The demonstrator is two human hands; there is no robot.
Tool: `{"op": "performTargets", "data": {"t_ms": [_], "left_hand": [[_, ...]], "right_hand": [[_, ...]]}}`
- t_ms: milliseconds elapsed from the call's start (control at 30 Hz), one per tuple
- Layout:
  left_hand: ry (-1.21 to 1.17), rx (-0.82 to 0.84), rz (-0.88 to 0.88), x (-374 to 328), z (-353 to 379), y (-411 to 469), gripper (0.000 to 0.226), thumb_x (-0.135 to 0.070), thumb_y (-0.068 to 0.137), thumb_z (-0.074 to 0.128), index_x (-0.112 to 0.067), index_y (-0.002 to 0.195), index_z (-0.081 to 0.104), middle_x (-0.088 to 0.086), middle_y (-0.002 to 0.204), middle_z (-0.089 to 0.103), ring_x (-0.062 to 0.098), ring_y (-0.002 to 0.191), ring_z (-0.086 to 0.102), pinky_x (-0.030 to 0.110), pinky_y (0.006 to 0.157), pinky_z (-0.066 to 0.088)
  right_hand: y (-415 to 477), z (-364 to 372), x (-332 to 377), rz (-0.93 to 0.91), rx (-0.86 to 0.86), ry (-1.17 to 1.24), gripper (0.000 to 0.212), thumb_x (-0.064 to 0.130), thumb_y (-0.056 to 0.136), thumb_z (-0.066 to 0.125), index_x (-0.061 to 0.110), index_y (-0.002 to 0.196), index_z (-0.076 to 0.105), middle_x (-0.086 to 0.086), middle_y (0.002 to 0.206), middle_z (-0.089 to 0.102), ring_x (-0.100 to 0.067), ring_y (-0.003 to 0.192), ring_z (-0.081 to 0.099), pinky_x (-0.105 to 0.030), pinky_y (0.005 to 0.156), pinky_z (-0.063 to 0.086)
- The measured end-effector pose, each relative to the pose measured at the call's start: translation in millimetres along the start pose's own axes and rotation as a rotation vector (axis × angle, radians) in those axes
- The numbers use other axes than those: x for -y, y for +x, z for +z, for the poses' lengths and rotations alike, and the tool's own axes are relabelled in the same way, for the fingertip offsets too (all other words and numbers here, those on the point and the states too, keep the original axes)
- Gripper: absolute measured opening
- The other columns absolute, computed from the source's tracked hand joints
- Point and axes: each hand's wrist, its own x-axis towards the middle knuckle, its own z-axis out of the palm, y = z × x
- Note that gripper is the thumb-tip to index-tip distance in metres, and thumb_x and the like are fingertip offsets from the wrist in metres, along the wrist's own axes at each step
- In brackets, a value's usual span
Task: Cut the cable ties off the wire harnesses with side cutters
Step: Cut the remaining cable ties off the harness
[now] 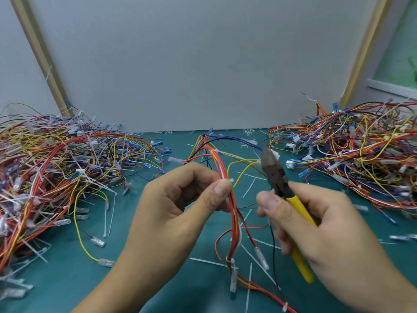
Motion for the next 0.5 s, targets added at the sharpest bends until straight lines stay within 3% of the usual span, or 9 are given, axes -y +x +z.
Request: {"op": "performTargets", "data": {"t_ms": [133,300,367,500], "left_hand": [[0.04,0.003,-0.048,5,3,-4,0.02,-0.034,0.081,0.074,-0.015,0.085,0.074,0.005,0.077,0.075,0.021,0.073,0.072,0.026,0.069,0.057],[0.051,0.088,-0.044,6,10,-8,0.016,-0.033,0.079,0.073,-0.018,0.084,0.076,0.001,0.077,0.075,0.013,0.071,0.071,0.018,0.067,0.052],[0.144,0.125,0.019,5,10,-9,0.013,-0.031,0.08,0.073,-0.018,0.081,0.075,-0.002,0.076,0.073,0.012,0.07,0.069,0.016,0.068,0.05],[0.338,0.191,0.199,0,10,-8,0.007,-0.023,0.083,0.072,-0.017,0.08,0.071,-0.013,0.075,0.066,0.008,0.072,0.065,0.011,0.069,0.044]], "right_hand": [[2,3,-3,-0.016,0.031,0.22,0.029,0.048,0.075,0.07,0.03,0.097,0.075,-0.001,0.057,0.054,-0.016,0.053,0.057,-0.025,0.054,0.051],[1,10,-8,-0.007,0.024,0.323,0.014,0.03,0.074,0.069,0.026,0.087,0.074,0.003,0.063,0.067,-0.009,0.055,0.058,-0.018,0.054,0.05],[2,9,-9,0.005,0.008,0.346,0.014,0.032,0.074,0.07,0.026,0.086,0.074,0.004,0.062,0.066,-0.008,0.056,0.059,-0.018,0.055,0.051],[5,8,-11,0.069,0.006,0.418,0.02,0.04,0.073,0.072,0.028,0.089,0.076,-0.002,0.067,0.068,-0.015,0.059,0.062,-0.034,0.064,0.058]]}}
